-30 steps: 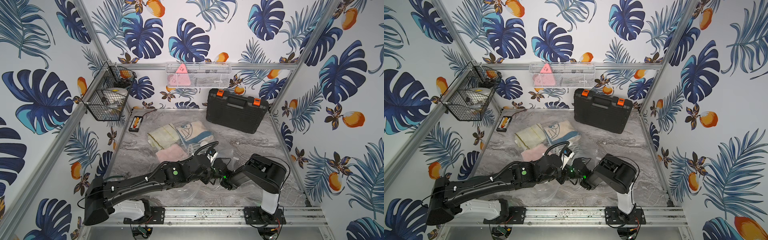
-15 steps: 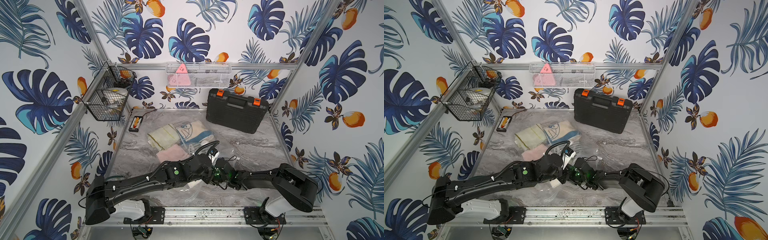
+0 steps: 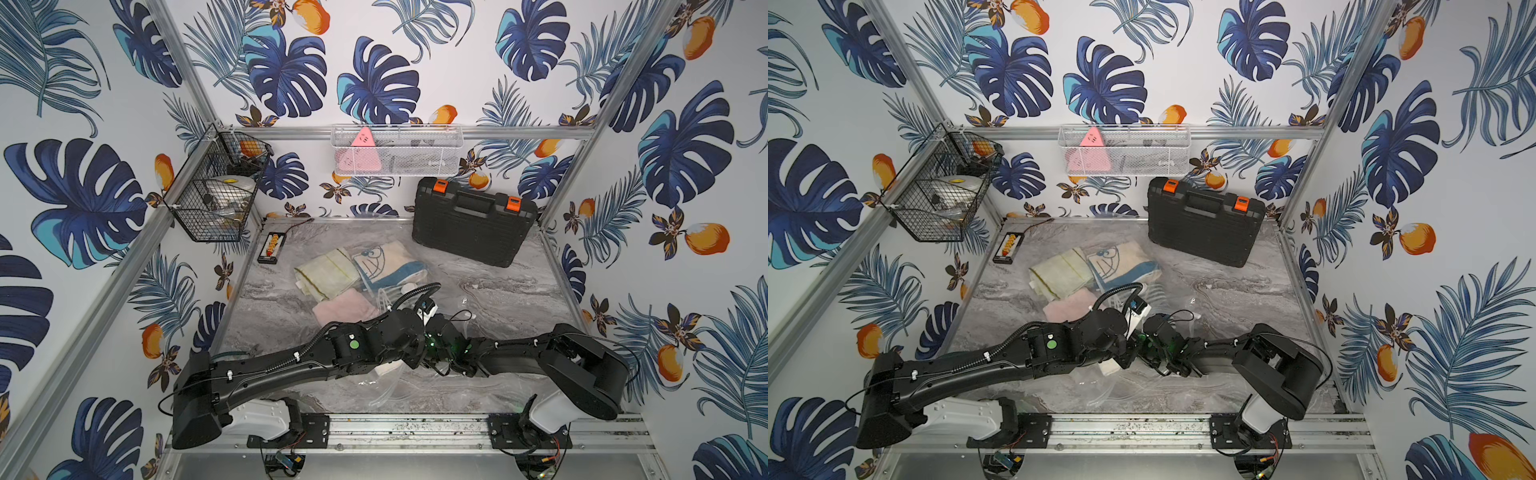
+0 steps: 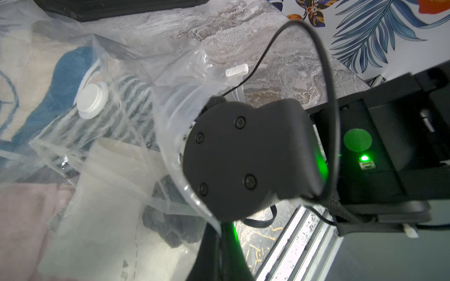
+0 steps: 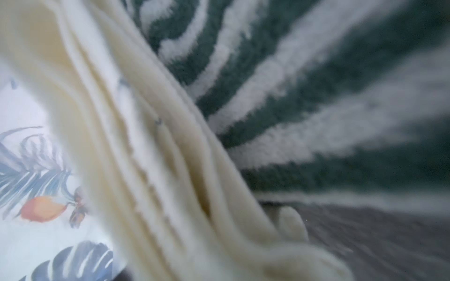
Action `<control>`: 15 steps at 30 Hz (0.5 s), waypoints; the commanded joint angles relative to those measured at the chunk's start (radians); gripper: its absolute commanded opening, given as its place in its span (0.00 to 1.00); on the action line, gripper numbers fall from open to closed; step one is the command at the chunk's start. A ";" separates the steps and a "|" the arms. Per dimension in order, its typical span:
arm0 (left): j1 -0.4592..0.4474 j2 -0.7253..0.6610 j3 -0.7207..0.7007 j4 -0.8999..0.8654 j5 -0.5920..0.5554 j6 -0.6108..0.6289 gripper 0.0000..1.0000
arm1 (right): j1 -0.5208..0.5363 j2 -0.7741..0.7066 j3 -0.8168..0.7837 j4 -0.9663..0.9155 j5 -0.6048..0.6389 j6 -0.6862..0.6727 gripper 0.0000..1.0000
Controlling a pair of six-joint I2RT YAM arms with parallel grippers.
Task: Place the folded towel into the vacuum bag
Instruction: Place the towel in the vacuum bag.
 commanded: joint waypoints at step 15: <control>0.002 -0.031 -0.009 0.099 0.004 0.029 0.00 | -0.080 -0.144 -0.208 0.355 -0.246 -0.135 0.00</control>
